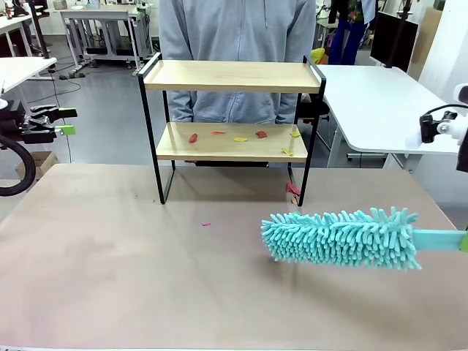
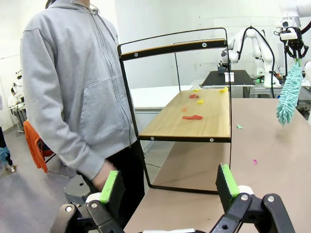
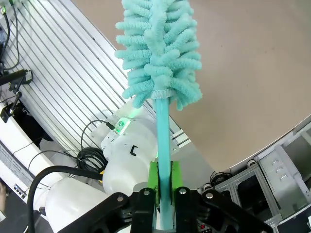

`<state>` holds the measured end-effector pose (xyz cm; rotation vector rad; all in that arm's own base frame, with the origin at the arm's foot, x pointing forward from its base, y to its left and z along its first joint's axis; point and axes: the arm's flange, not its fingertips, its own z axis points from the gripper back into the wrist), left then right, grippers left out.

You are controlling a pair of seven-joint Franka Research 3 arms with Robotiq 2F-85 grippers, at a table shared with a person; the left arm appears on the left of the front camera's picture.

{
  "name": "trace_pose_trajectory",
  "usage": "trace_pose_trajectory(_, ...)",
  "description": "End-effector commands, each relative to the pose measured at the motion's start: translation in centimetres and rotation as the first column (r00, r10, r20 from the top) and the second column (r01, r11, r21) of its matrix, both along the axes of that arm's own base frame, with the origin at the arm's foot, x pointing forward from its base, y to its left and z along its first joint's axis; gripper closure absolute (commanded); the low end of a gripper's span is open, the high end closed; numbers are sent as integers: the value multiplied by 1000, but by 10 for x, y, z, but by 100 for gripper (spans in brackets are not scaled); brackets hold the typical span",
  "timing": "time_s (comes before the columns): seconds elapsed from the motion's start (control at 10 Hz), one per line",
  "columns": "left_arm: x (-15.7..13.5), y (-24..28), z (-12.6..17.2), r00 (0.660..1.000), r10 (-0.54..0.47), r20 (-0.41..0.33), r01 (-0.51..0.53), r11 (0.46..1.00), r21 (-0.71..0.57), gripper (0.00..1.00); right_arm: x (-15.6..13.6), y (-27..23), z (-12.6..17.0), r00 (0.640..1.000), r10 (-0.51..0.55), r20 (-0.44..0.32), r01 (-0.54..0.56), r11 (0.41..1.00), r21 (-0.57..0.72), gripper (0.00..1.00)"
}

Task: Clean the shelf.
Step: Clean the specific section of the Shelf indicated by the human with the Duster.

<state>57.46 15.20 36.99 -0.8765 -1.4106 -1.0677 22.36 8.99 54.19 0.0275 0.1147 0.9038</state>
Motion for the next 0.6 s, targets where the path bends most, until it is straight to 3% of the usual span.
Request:
trace_pose_trajectory(0.0,-2,0,4,1000,0,3,0,1000,6,0,-1,1,4,1000,-5,3,5,1000,-13,87)
trace_pose_trajectory(0.5,-2,0,4,1000,0,3,0,1000,6,0,-1,1,4,1000,-5,3,5,1000,-13,87)
